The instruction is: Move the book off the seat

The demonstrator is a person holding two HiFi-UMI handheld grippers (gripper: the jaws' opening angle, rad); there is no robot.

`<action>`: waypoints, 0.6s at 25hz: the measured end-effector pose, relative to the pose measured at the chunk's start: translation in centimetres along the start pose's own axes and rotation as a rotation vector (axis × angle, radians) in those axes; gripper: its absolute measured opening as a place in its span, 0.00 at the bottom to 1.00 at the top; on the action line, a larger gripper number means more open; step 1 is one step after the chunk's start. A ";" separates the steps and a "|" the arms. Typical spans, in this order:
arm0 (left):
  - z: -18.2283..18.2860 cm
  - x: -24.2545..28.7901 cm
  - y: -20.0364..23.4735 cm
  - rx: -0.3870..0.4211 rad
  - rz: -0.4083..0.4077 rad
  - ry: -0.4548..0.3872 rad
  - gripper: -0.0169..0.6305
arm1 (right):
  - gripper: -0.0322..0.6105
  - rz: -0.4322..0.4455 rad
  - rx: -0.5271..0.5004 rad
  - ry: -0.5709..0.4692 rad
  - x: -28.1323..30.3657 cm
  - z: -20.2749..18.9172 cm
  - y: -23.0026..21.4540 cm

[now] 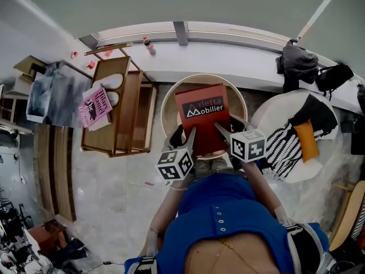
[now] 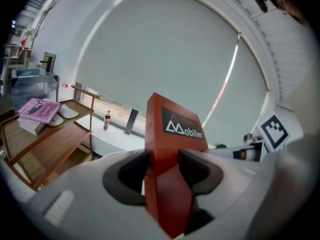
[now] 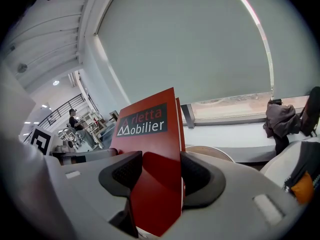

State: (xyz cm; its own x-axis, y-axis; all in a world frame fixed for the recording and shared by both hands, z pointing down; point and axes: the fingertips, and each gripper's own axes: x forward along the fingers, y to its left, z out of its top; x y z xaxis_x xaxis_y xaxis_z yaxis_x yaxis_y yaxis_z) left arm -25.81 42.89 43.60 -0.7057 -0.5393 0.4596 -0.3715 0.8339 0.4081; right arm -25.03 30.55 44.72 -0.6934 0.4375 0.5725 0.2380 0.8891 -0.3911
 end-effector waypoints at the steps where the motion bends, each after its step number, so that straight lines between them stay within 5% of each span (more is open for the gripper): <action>1: 0.0 0.1 -0.2 -0.002 0.002 -0.002 0.32 | 0.41 0.001 -0.003 0.001 -0.1 0.1 -0.2; 15: -0.5 1.7 -1.2 -0.009 0.016 0.013 0.32 | 0.41 0.017 -0.006 0.014 0.0 0.3 -2.2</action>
State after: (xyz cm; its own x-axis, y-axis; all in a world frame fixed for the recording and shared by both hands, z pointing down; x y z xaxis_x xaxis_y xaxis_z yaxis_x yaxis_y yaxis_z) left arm -26.29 40.86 44.26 -0.7035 -0.5275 0.4763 -0.3549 0.8413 0.4077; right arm -25.70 28.51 45.39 -0.6800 0.4542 0.5756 0.2534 0.8823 -0.3967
